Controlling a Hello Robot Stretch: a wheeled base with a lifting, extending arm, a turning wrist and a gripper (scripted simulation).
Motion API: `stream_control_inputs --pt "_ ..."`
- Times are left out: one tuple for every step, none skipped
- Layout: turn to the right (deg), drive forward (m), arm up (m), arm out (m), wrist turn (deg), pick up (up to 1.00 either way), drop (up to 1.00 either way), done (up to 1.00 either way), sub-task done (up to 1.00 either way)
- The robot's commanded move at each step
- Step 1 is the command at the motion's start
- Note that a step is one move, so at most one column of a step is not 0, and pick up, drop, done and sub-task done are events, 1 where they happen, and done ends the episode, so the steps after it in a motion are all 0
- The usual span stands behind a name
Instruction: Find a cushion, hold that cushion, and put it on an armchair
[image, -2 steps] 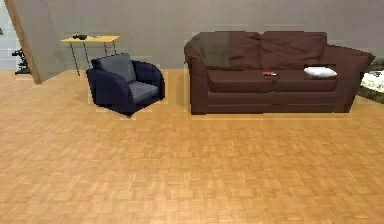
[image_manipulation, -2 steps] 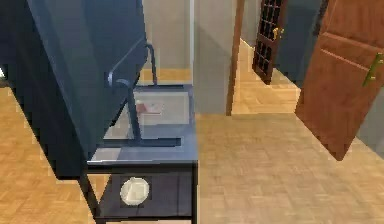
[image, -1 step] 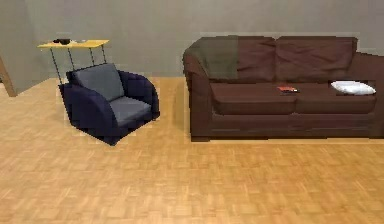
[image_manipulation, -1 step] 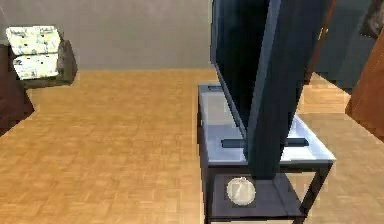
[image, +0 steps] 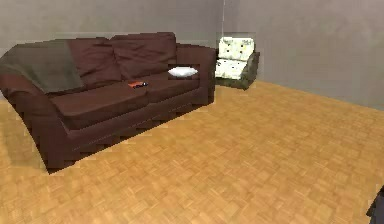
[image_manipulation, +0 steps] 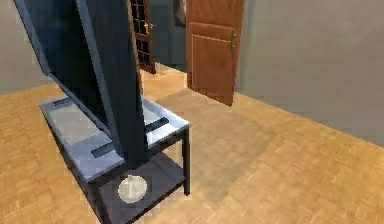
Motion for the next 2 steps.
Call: stream_control_inputs --pt "0.0 0.45 0.0 0.0 0.0 0.0 0.0 0.0 0.0" --pt "18.0 0.0 0.0 0.0 0.0 0.0 0.0 0.0 0.0"
